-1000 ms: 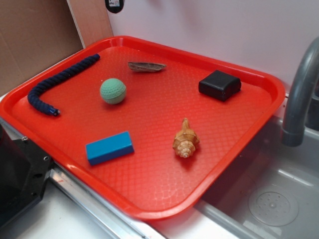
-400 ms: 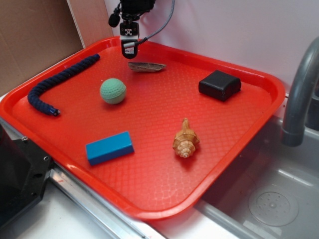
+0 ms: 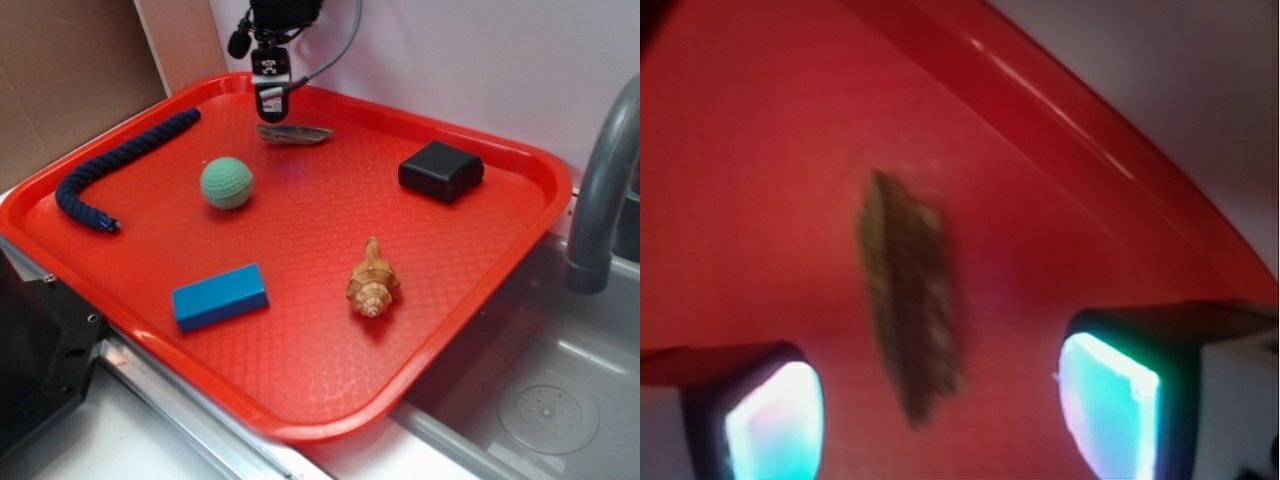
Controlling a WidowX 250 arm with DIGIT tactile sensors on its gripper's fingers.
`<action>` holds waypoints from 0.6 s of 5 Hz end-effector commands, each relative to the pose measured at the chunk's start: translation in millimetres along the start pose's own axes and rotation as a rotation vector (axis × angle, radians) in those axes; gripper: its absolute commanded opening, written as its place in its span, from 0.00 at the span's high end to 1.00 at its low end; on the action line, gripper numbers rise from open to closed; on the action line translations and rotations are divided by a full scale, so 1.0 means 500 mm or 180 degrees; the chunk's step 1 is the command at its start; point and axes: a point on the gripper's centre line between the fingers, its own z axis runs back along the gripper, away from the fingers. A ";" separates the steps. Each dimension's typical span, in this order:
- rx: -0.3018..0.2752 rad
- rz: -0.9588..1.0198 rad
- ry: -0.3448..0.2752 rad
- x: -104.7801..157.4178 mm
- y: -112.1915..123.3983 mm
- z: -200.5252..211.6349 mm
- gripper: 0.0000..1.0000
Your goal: Grab the wood chip.
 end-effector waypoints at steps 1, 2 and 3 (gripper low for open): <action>0.0268 -0.0047 -0.0054 0.041 -0.053 0.045 0.00; 0.0268 -0.0047 -0.0054 0.041 -0.053 0.045 0.00; 0.0446 -0.0601 0.0079 0.020 -0.025 -0.036 0.00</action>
